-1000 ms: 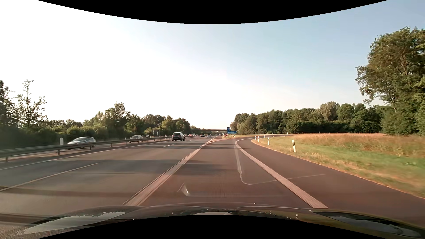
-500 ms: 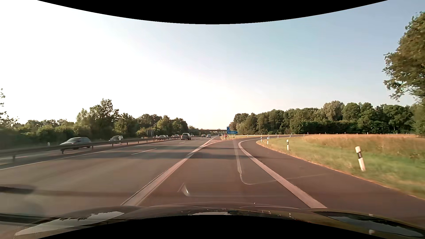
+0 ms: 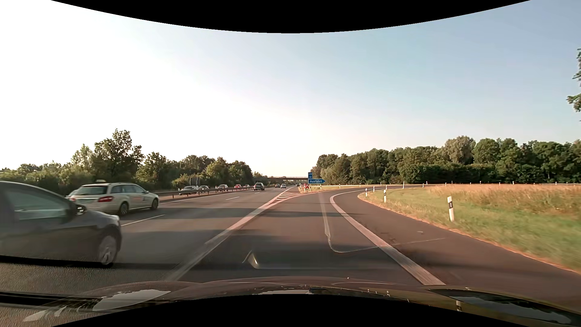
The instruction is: Follow the waypoints while adhering to traffic rules and regulations
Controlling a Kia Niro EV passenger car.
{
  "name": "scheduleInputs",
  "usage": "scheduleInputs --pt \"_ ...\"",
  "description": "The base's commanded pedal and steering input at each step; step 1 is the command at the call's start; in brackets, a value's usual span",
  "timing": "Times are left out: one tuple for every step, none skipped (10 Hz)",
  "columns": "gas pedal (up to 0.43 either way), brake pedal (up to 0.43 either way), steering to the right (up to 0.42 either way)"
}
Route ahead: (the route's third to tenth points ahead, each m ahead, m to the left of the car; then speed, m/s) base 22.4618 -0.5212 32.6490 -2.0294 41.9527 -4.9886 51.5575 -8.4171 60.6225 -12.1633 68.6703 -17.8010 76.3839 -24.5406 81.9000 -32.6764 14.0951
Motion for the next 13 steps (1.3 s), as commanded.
scheduleInputs --pt "0.079 0.0 0.017" --pt "0.087 0.0 0.018" --pt "0.087 0.0 0.018" --pt "0.087 0.0 0.018" --pt "0.087 0.0 0.018" --pt "0.087 0.0 0.018" --pt "0.087 0.0 0.018" --pt "0.087 0.0 0.019" --pt "0.087 0.0 0.02" --pt "0.098 0.0 0.023" --pt "0.11 0.0 0.024" --pt "0.11 0.0 0.025" --pt "0.11 0.0 0.027"
